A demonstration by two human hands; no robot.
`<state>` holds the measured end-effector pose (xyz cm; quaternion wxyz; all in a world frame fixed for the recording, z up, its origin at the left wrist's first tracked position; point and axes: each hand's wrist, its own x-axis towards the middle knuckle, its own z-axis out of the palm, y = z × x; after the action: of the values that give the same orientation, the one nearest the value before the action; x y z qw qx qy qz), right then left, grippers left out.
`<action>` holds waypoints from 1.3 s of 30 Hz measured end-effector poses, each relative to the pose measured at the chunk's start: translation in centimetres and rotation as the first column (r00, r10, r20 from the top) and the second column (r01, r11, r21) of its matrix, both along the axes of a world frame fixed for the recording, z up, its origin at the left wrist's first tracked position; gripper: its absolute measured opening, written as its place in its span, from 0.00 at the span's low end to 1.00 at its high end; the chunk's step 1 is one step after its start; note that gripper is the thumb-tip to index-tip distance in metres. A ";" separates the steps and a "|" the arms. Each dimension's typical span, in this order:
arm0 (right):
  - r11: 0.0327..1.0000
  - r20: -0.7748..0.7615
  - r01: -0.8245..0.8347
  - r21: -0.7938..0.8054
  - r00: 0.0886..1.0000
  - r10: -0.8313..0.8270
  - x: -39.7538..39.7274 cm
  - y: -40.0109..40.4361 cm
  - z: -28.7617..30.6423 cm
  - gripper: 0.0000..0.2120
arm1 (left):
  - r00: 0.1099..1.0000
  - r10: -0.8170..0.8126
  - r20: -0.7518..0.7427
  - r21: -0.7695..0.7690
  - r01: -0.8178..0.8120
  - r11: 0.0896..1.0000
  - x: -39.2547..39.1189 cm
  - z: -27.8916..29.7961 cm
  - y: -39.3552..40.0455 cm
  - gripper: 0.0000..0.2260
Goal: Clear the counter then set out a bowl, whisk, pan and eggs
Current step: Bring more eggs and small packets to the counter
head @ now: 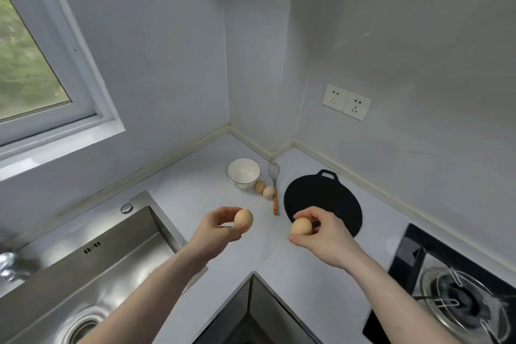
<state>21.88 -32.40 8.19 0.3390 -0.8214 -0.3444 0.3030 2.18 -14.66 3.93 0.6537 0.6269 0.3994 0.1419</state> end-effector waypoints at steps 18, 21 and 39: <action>0.982 -0.062 0.083 -0.169 0.994 -0.094 3.1 10.4 -7.0 0.21 | 0.992 0.021 -0.123 -0.109 -0.035 0.993 3.0 -7.4 10.2 0.14; 0.979 -0.075 0.102 -0.174 0.990 -0.116 3.5 12.2 -8.3 0.22 | 0.989 0.032 -0.145 -0.127 -0.051 0.991 3.5 -8.5 11.9 0.19; 0.961 -0.009 0.166 -0.223 0.985 -0.172 10.0 22.8 -11.5 0.17 | 0.947 0.103 -0.305 -0.014 -0.113 0.994 10.1 -14.7 26.2 0.17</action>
<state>31.84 -9.59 -3.30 0.2749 -0.8761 -0.2323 0.3208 12.26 11.55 -10.76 0.5855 0.6082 0.5310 0.0732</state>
